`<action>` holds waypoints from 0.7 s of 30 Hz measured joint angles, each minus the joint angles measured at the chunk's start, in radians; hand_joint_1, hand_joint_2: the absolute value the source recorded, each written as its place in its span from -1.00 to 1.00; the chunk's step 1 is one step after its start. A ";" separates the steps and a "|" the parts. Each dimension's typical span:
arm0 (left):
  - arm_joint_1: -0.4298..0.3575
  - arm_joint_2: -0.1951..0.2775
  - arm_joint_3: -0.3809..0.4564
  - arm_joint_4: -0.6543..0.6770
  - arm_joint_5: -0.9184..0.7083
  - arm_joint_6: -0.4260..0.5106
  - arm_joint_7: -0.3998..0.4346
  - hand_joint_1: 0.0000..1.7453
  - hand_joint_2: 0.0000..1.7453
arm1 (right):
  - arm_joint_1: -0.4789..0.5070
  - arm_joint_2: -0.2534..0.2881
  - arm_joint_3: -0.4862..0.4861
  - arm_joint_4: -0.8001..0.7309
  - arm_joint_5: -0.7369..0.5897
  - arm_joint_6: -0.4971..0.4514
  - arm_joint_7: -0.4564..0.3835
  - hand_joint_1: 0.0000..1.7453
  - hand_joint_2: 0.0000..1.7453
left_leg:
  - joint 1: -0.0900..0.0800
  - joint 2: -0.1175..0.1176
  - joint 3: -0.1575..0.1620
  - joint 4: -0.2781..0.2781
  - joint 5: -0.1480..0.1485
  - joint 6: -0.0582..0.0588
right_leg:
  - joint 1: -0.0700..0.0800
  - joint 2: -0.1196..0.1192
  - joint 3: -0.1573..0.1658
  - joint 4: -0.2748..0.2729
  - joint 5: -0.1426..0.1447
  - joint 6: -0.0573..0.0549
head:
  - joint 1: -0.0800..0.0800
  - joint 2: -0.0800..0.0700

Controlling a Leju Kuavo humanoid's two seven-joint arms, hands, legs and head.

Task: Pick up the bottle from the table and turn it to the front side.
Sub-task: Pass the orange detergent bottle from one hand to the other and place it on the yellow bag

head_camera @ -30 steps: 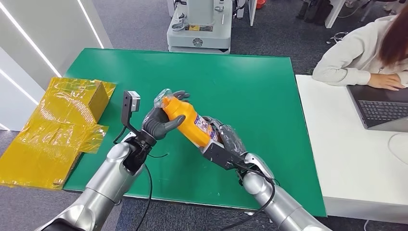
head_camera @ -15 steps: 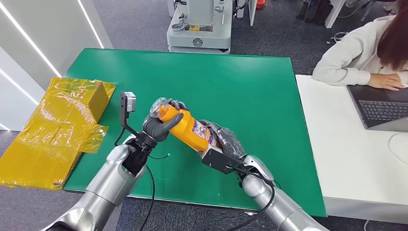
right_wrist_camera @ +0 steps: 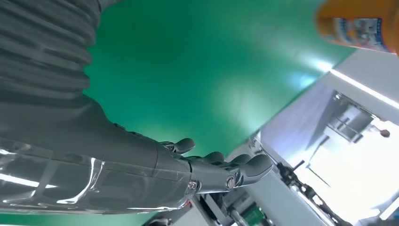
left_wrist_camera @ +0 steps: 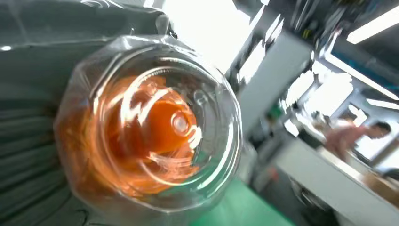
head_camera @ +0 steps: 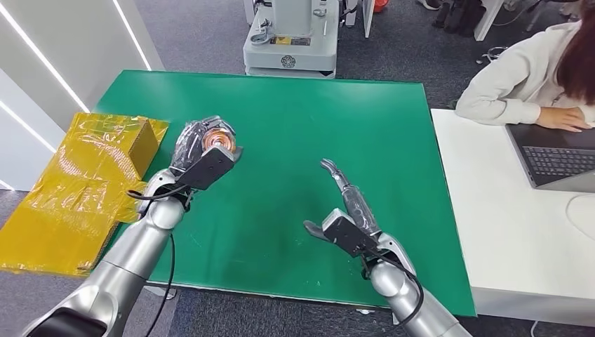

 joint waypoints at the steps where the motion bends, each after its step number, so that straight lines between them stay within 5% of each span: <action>1: -0.008 0.006 0.000 -0.001 -0.062 0.028 0.006 1.00 1.00 | 0.011 -0.004 -0.007 -0.023 0.002 -0.001 0.000 -1.00 1.00 | 0.000 0.000 0.000 0.000 0.000 0.000 | 0.000 0.000 0.000 0.000 0.000 0.000 | 0.000 0.000; 11: -0.053 0.070 -0.066 -0.013 -0.936 0.318 0.208 1.00 1.00 | 0.122 -0.043 -0.065 -0.222 0.040 -0.035 -0.008 -1.00 1.00 | 0.000 0.000 0.000 0.000 0.000 0.000 | 0.000 0.000 0.000 -0.001 0.000 0.000 | 0.000 0.000; 21: -0.116 0.144 -0.304 0.050 -1.026 0.260 0.496 1.00 1.00 | 0.280 -0.106 -0.134 -0.371 0.058 -0.121 -0.021 -1.00 1.00 | -0.001 0.000 -0.001 0.000 -0.001 0.000 | 0.000 0.000 0.000 -0.001 0.000 0.000 | 0.000 0.000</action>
